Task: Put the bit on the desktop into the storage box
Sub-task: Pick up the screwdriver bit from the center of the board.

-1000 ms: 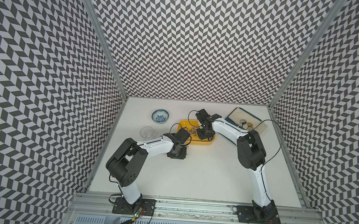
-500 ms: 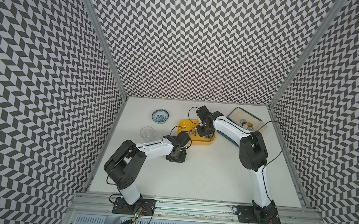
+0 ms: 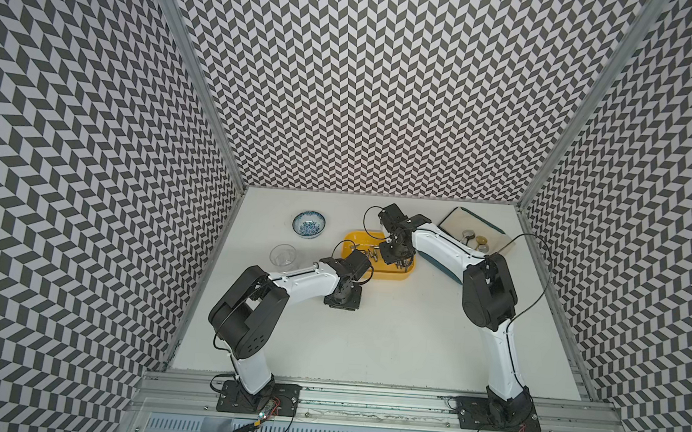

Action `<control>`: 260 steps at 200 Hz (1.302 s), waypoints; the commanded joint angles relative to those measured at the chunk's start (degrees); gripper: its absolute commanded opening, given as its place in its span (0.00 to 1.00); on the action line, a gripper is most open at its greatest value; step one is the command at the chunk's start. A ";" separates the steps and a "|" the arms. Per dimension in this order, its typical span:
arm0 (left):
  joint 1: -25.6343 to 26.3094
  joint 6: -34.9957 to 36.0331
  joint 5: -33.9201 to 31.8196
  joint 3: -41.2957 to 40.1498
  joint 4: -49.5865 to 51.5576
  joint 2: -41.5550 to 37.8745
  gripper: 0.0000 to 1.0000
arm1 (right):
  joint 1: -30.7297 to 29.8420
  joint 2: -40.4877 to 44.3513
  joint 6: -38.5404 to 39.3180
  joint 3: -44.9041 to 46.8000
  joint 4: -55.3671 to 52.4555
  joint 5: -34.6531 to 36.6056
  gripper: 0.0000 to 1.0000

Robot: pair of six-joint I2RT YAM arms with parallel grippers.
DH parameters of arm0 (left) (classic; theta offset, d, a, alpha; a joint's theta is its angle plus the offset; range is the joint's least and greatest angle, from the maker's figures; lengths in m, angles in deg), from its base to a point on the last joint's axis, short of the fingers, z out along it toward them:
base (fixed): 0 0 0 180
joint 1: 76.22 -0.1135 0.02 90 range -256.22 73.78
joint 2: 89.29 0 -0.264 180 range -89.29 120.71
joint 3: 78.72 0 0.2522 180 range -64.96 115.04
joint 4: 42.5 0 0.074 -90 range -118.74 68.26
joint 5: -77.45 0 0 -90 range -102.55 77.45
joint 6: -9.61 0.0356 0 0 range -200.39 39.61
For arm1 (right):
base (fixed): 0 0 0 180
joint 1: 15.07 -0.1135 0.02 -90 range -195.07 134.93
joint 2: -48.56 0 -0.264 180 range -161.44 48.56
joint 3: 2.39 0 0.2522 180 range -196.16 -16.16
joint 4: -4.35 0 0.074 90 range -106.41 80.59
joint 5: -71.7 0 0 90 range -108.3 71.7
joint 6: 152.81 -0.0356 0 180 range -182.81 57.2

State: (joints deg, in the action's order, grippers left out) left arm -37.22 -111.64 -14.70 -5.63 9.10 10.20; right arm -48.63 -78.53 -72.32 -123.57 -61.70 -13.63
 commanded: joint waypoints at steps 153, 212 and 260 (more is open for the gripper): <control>2.57 -0.19 -0.23 0.10 0.01 3.79 0.04 | 0.34 5.49 -0.15 1.29 0.26 -0.28 0.41; 2.74 -0.27 -1.82 2.87 3.92 -0.29 0.00 | 0.42 7.29 -0.49 2.73 0.39 0.07 0.41; 2.66 0.58 -3.46 10.26 10.80 -3.67 0.00 | 1.07 8.73 -1.70 3.60 0.87 0.50 0.41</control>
State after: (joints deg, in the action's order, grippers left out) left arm -34.81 -111.53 -16.45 -0.23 15.40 10.04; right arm -48.50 -73.50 -72.67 -120.93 -61.68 -13.83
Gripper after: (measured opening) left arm 0.126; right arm 0.407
